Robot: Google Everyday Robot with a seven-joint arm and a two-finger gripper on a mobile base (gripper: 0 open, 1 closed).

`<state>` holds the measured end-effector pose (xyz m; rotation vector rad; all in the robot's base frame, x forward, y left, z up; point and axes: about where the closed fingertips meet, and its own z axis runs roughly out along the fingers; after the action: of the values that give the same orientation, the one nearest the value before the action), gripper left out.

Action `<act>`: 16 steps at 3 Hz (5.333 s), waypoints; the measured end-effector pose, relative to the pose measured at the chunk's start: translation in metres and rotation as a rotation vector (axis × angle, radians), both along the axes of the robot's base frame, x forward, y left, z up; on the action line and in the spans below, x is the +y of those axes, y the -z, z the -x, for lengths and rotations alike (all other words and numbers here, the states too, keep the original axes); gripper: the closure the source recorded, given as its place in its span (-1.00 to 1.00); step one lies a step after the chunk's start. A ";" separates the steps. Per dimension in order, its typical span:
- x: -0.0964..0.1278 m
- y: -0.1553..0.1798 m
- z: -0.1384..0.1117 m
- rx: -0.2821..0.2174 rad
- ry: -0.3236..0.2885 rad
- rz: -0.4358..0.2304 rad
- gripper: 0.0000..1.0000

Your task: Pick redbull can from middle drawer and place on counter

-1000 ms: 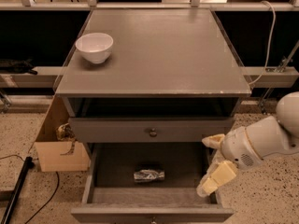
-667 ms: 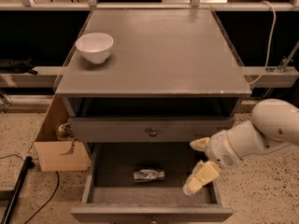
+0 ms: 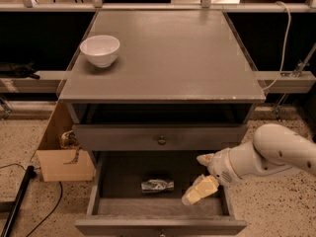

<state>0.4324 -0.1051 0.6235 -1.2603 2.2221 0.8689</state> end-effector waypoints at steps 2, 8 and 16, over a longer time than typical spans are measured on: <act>0.022 0.080 -0.026 -0.013 0.120 0.021 -1.00; 0.121 0.220 -0.114 0.051 0.001 0.021 -1.00; 0.102 0.256 -0.099 0.107 0.006 0.095 1.00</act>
Offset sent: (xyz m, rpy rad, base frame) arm 0.0265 0.0202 -0.0871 -0.0225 -0.0514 -0.1820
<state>0.5311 -0.0030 0.3671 -1.2768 2.3757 0.8559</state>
